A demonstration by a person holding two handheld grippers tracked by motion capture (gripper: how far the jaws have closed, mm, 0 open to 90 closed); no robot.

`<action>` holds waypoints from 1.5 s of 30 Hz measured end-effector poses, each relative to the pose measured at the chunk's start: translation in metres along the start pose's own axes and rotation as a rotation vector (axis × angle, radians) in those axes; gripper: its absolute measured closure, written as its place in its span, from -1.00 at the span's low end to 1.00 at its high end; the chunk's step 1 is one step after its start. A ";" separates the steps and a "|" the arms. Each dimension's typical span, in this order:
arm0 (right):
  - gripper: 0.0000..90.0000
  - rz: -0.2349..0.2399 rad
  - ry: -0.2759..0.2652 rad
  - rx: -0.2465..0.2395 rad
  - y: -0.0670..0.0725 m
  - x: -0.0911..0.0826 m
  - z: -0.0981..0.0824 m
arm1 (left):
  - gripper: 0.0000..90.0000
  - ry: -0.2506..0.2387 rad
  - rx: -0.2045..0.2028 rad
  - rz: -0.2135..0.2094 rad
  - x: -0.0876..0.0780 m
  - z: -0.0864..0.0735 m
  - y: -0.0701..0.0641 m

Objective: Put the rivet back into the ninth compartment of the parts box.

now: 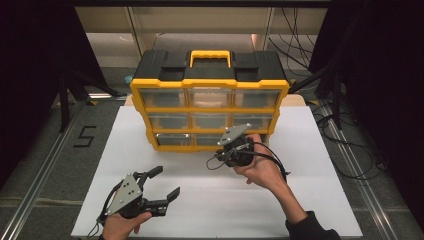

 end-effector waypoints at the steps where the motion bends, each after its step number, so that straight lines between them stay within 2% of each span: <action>1: 0.85 -0.010 -0.005 -0.002 -0.002 -0.003 0.001 | -0.61 -0.004 0.000 -0.004 0.000 0.000 0.000; 5: 0.85 -0.034 -0.031 0.006 -0.012 -0.018 0.000 | -0.62 -0.004 0.001 -0.004 0.000 0.000 0.000; 13: 0.85 -0.066 -0.038 0.029 -0.024 -0.030 -0.008 | -0.61 -0.004 -0.001 -0.004 0.000 0.001 0.000; 19: 0.85 -0.086 -0.028 0.037 -0.032 -0.035 -0.016 | -0.61 -0.005 -0.001 -0.005 0.000 0.001 0.000; 22: 0.85 -0.077 -0.017 0.047 -0.033 -0.036 -0.020 | -0.61 -0.004 -0.005 -0.004 0.000 0.000 0.000; 23: 0.85 -0.098 -0.024 0.044 -0.037 -0.037 -0.021 | -0.62 -0.005 -0.001 -0.003 0.000 0.001 0.000; 26: 0.85 -0.086 -0.015 0.050 -0.037 -0.039 -0.023 | -0.61 -0.004 -0.001 -0.004 0.000 0.001 0.000; 31: 0.85 -0.109 -0.022 0.058 -0.042 -0.042 -0.027 | -0.61 -0.004 -0.001 -0.003 0.000 0.001 0.000; 34: 0.85 -0.099 -0.012 0.069 -0.043 -0.044 -0.029 | -0.61 -0.005 -0.005 -0.003 0.000 0.001 0.000; 36: 0.85 -0.113 -0.020 0.069 -0.045 -0.044 -0.030 | -0.61 -0.005 -0.001 -0.004 0.000 0.001 0.000; 45: 0.85 -0.116 -0.017 0.069 -0.049 -0.045 -0.034 | -0.61 -0.006 0.001 -0.003 0.000 0.001 0.000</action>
Point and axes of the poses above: each handheld gripper's, and its own axes: x roughly forward along the jaws, z roughly out of its top, y roughly to its left, the point moved 10 cm from there along x, roughly forward along the jaws, and after that the axes turned 3 degrees about z, right-handed, at the moved point
